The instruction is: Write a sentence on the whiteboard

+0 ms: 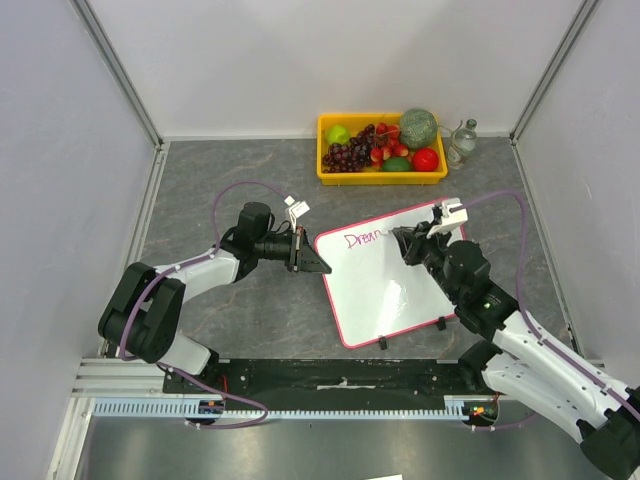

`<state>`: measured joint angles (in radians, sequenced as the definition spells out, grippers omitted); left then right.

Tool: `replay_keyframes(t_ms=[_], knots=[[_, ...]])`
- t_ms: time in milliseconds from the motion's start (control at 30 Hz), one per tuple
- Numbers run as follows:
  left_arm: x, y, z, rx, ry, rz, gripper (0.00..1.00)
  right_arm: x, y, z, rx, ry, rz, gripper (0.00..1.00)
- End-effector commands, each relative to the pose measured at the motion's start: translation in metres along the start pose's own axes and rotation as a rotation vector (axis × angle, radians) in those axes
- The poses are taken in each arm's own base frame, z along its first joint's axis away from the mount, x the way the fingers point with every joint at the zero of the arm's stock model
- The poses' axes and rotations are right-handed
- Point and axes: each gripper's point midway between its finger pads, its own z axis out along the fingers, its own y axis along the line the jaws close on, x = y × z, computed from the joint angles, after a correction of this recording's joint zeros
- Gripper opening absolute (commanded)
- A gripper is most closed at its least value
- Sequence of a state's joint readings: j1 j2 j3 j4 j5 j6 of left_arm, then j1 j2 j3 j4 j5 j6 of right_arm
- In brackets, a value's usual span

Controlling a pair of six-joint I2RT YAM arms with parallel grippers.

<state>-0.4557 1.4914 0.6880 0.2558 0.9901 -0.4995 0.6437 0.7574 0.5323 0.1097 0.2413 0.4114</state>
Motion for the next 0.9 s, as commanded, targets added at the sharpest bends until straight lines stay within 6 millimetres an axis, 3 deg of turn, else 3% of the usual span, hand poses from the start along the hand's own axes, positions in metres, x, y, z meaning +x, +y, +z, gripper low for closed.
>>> replay_keyframes(t_ms=[0,267,567,867], knots=[[0.014,0.004,0.000,-0.003,0.036,0.093,0.02,0.015,-0.008,-0.006,0.018,0.041,-0.010,0.00],[0.015,0.004,0.001,-0.003,0.037,0.096,0.02,0.015,-0.012,-0.007,0.037,0.035,-0.002,0.00],[0.014,0.002,0.000,0.000,0.035,0.098,0.02,-0.011,-0.005,0.005,0.042,-0.031,0.013,0.00],[0.015,0.002,0.000,-0.003,0.034,0.098,0.02,-0.015,-0.009,0.007,0.065,-0.041,0.012,0.00]])
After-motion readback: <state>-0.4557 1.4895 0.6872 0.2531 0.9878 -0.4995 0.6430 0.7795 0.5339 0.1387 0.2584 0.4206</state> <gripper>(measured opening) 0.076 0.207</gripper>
